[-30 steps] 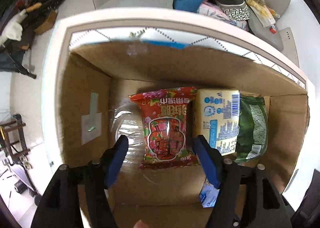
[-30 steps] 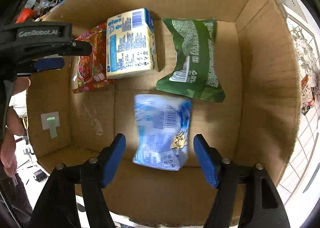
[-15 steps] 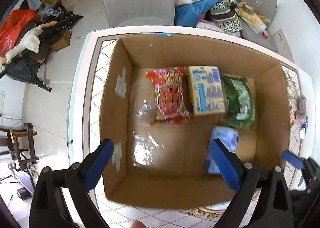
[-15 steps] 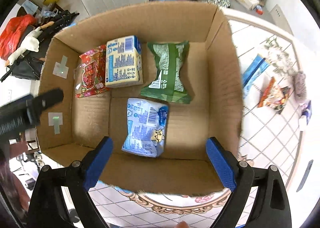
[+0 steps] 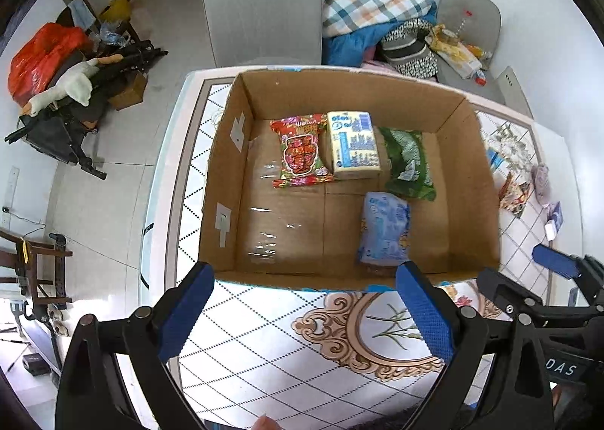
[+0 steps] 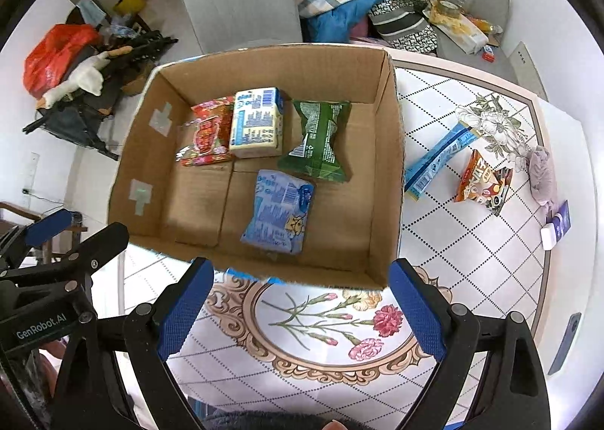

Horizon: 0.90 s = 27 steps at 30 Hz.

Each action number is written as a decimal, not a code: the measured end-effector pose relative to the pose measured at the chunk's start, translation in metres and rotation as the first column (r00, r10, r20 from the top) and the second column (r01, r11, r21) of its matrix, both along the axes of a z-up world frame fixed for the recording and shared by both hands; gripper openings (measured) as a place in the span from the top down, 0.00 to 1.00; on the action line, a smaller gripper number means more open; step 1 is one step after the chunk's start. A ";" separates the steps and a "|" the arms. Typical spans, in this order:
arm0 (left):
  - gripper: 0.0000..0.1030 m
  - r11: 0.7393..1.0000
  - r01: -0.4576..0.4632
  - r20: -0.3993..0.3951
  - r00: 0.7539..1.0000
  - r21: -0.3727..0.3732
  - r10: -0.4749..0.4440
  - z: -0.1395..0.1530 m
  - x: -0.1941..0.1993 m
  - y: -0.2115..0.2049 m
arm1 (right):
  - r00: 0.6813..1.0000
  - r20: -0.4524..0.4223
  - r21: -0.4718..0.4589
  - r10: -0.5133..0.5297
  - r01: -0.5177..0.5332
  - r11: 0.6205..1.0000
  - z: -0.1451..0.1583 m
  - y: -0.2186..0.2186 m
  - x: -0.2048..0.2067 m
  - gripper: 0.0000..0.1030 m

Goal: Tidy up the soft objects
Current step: 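Grasp the orange snack bag with the left tool while the right tool grasps the blue toothpaste tube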

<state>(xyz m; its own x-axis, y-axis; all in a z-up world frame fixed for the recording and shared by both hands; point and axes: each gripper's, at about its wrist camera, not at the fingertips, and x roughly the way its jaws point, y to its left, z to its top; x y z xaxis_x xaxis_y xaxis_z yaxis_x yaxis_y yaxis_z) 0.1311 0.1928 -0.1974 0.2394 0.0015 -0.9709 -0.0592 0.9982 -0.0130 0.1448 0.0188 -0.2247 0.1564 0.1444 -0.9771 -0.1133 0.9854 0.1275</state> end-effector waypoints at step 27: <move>0.04 0.911 0.407 -0.216 0.898 0.071 -0.384 -0.103 0.168 -0.317 | 0.742 -0.233 0.045 -0.629 0.654 0.755 -0.083 -0.398 0.036 0.07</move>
